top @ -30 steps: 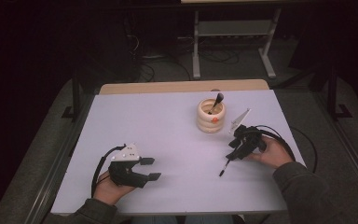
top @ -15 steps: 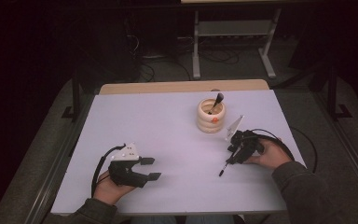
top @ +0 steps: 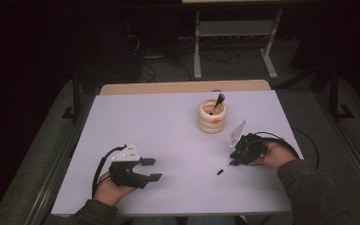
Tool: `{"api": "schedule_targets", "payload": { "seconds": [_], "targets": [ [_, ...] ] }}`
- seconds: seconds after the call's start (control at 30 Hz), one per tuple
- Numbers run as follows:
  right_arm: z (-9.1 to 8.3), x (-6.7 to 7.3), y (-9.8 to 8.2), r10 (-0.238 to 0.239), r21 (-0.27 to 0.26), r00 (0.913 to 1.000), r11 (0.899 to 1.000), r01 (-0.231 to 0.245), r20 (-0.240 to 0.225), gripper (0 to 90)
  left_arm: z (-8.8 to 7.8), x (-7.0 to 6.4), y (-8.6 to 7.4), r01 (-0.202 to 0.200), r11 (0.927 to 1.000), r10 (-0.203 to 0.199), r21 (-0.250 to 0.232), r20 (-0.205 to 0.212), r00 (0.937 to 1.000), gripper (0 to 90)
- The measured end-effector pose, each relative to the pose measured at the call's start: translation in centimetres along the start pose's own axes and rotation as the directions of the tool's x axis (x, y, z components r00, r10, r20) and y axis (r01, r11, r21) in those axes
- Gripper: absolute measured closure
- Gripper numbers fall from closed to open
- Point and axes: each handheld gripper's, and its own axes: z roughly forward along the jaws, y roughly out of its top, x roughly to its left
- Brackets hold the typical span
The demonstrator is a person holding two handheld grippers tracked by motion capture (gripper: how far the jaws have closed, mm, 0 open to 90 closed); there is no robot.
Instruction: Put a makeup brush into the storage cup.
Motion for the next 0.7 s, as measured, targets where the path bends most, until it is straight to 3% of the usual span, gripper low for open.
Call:
{"api": "schedule_targets", "payload": {
  "seconds": [0.23, 0.47, 0.63, 0.7],
  "targets": [
    [0.0, 0.3, 0.2, -0.031, 0.013, 0.9987, 0.999, 0.032, -0.039, 80.3, 0.0, 0.0, 0.0, 0.005, 1.0, -0.005, -0.002, 0.001, 1.0, 39.7],
    [0.0, 0.6, 0.5, -0.052, 0.037, 0.9981, 0.998, 0.053, -0.034, 80.5, 0.0, 0.0, 0.1, 0.0, 1.0, 0.0, -0.001, 0.004, 1.0, 39.8],
    [0.1, 0.8, 1.4, -0.074, 0.106, 0.9963, 0.991, 0.078, -0.043, 84.6, 0.0, 0.0, 0.1, 0.002, 1.0, -0.002, -0.002, 0.005, 1.0, 39.8],
    [0.2, 0.7, 1.5, -0.073, 0.105, 0.9964, 0.991, 0.077, -0.043, 84.7, 0.0, 0.0, 0.1, 0.005, 1.0, -0.005, -0.007, 0.005, 1.0, 39.8]
  ]
}}
